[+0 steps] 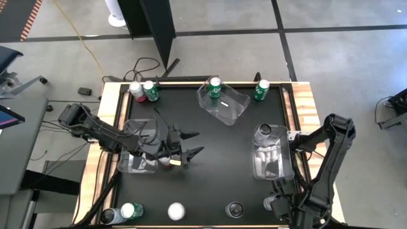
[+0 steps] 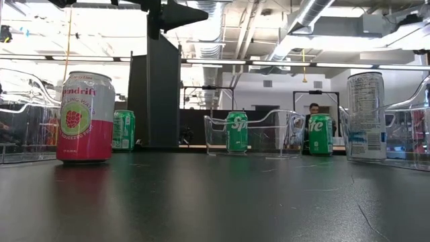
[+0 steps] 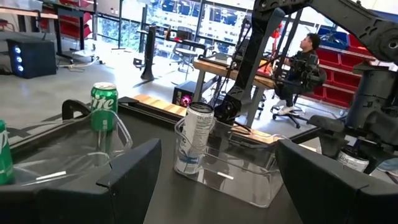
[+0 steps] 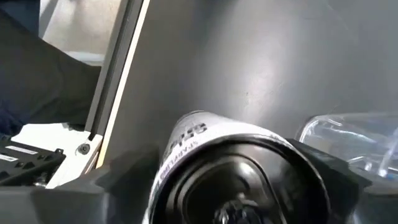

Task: Sort soda cans
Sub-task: Put the right white blue soda can into the right transparent bin

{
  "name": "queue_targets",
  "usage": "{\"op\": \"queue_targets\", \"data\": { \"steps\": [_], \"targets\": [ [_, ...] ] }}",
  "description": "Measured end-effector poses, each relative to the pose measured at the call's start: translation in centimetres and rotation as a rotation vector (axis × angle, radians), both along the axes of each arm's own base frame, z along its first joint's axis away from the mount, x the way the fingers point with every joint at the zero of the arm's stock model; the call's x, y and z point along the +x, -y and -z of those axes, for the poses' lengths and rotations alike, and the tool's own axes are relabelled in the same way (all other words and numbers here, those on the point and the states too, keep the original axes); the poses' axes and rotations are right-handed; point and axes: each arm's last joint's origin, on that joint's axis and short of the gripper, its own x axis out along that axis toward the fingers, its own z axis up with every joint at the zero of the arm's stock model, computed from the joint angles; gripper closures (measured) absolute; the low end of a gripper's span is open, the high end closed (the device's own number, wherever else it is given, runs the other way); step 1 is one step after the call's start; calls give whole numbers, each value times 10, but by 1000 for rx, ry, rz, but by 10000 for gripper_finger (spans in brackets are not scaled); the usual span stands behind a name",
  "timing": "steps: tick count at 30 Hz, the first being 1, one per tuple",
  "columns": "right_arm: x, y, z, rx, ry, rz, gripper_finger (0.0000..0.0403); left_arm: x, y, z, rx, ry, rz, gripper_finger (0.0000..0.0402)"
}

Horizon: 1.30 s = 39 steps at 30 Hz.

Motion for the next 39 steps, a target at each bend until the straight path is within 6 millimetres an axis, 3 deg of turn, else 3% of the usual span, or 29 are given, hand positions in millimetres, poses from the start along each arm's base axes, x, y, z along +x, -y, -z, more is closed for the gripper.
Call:
{"op": "queue_targets", "data": {
  "steps": [7, 15, 22, 32, 39],
  "targets": [
    [2, -1, 2, 15, -30, 1, 137, 0, -1, 0, 28, -8, -5, 93],
    [6, 1, -7, 12, -37, 1, 137, 4, -13, 0, 71, -18, 7, 93],
    [13, 6, -42, -29, -1, 28, 137, 8, -32, -3, 99, -18, 71, 93],
    [16, 30, -118, -123, 147, 121, 137, 11, -53, -18, 175, -52, 139, 93],
    [38, 64, -129, -137, 166, 233, 137, 16, -64, -33, 248, -128, 141, 93]
  ]
}}
